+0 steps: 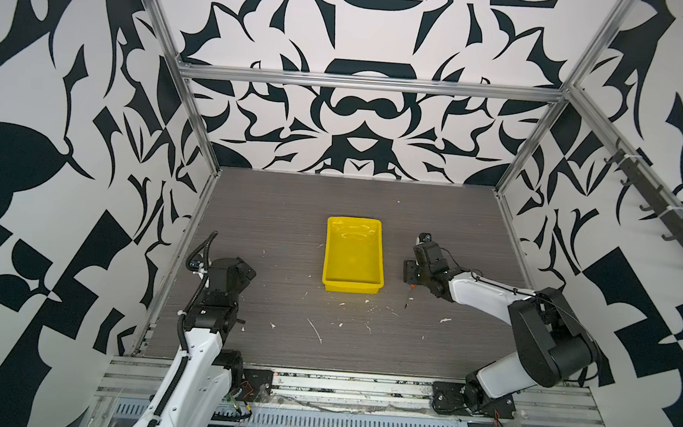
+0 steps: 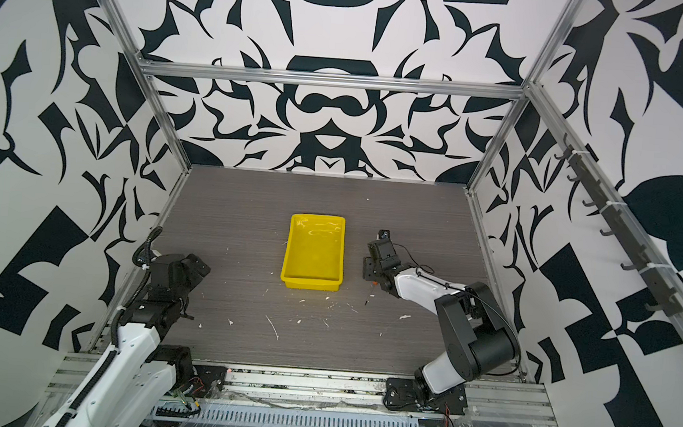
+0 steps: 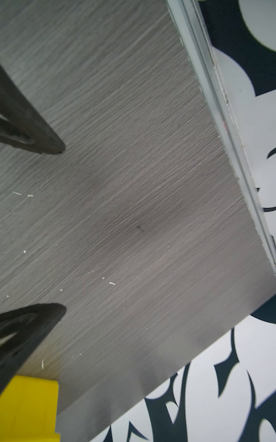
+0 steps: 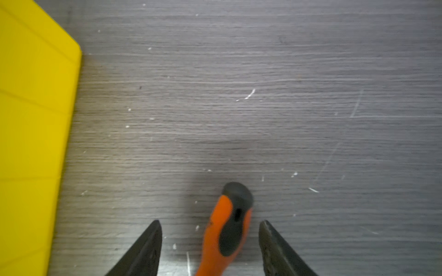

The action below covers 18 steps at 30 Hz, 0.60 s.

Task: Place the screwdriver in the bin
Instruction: 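Lower the right gripper over the screwdriver handle and close on it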

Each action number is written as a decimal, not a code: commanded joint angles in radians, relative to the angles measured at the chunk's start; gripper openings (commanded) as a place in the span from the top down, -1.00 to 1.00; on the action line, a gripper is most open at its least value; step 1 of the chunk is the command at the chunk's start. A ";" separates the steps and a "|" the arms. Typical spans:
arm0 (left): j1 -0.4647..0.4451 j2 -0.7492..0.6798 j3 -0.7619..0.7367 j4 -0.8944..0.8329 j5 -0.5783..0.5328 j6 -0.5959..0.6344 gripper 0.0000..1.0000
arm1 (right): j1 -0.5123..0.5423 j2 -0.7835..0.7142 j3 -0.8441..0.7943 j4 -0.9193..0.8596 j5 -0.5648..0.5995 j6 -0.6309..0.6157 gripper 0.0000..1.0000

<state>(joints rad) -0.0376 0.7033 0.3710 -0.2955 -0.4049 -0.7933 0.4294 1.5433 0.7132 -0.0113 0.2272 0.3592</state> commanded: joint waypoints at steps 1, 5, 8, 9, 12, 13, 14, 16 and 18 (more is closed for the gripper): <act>0.003 0.009 0.035 -0.018 0.002 -0.010 -0.99 | -0.003 -0.016 0.024 -0.027 0.051 -0.011 -0.34; 0.003 0.010 0.020 0.021 0.001 -0.008 -0.99 | -0.003 -0.011 0.029 -0.034 0.052 -0.010 -0.27; 0.004 0.013 0.028 0.004 0.018 -0.003 -0.99 | -0.003 -0.007 0.032 -0.038 0.053 -0.010 0.00; 0.004 0.013 0.030 0.000 0.017 -0.003 -0.99 | -0.003 -0.004 0.034 -0.039 0.054 -0.011 0.08; 0.004 0.009 0.023 0.009 -0.001 -0.010 -0.99 | -0.003 0.014 0.046 -0.047 0.051 -0.005 0.15; 0.004 0.008 0.023 0.007 -0.001 -0.010 -0.99 | -0.003 0.021 0.055 -0.056 0.049 -0.006 0.15; 0.004 0.008 0.023 0.006 -0.001 -0.012 -0.99 | -0.003 0.031 0.065 -0.065 0.047 -0.008 0.15; 0.003 0.007 0.020 0.011 -0.002 -0.014 -0.99 | -0.002 0.045 0.079 -0.080 0.045 -0.009 0.15; 0.003 0.010 0.017 0.023 0.000 -0.012 -0.99 | 0.000 0.055 0.087 -0.087 0.045 -0.011 0.17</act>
<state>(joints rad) -0.0376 0.7147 0.3748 -0.2878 -0.3965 -0.7929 0.4271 1.5967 0.7605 -0.0719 0.2584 0.3519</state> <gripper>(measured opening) 0.997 0.420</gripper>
